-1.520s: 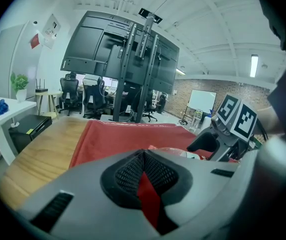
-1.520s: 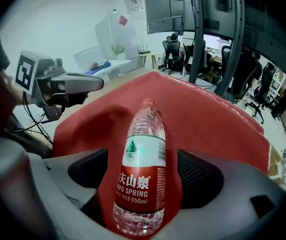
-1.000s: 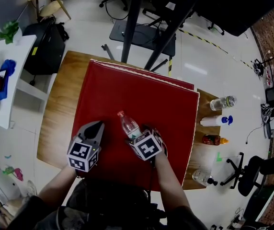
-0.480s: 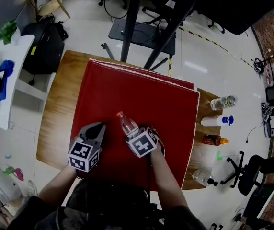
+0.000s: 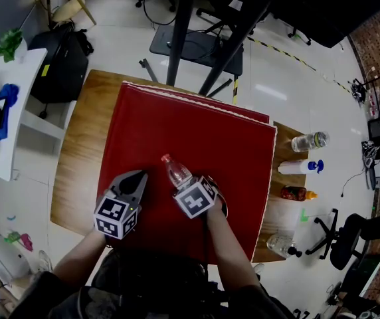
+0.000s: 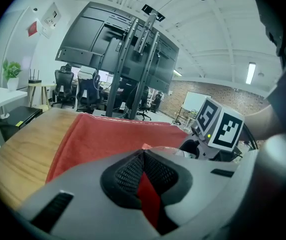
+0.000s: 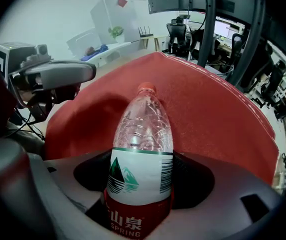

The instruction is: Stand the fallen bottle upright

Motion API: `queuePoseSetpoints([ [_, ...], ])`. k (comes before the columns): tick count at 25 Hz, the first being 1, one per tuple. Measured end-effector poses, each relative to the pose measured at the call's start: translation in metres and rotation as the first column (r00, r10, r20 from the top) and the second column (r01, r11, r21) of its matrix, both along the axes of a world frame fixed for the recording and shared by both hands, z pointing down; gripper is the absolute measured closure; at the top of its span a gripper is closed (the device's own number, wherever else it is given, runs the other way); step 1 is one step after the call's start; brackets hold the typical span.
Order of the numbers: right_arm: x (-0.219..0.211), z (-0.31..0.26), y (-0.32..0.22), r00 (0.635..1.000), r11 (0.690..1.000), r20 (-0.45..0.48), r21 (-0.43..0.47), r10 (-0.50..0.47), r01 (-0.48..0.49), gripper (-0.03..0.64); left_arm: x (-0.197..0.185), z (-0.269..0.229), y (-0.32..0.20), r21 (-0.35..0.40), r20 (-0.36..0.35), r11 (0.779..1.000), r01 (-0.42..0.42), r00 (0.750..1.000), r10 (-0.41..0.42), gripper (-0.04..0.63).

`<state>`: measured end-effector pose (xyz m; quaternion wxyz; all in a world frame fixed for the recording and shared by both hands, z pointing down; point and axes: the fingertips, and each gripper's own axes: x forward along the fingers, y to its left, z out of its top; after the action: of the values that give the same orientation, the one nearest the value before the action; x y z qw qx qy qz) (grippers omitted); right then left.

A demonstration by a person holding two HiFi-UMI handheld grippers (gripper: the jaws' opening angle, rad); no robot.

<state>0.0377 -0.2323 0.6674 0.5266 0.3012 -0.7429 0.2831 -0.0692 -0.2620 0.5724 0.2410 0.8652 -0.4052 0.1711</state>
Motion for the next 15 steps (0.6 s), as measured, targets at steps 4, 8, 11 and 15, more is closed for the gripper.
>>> queuePoseSetpoints([
  [4, 0.001, -0.001, 0.0, 1.0, 1.0, -0.025, 0.013, -0.009, 0.01, 0.273, -0.001, -0.001, 0.0, 0.0, 0.001, 1.0, 0.002, 1.0, -0.002, 0.556],
  [8, 0.0, -0.003, -0.001, 0.999, 1.0, -0.033, 0.026, -0.013, 0.013, 0.283, -0.003, -0.001, 0.002, -0.003, 0.003, 1.0, 0.005, 1.0, -0.005, 0.555],
  [11, 0.002, -0.004, -0.001, 1.0, 0.999, -0.029, 0.044, 0.0, 0.002, 0.293, -0.002, -0.002, 0.003, -0.002, 0.004, 1.0, 0.003, 1.0, -0.003, 0.555],
  [15, 0.001, -0.015, -0.006, 1.0, 0.992, 0.008, 0.124, 0.009, -0.01, 0.295, -0.004, -0.003, 0.006, 0.001, 0.008, 1.0, 0.001, 1.0, -0.001, 0.555],
])
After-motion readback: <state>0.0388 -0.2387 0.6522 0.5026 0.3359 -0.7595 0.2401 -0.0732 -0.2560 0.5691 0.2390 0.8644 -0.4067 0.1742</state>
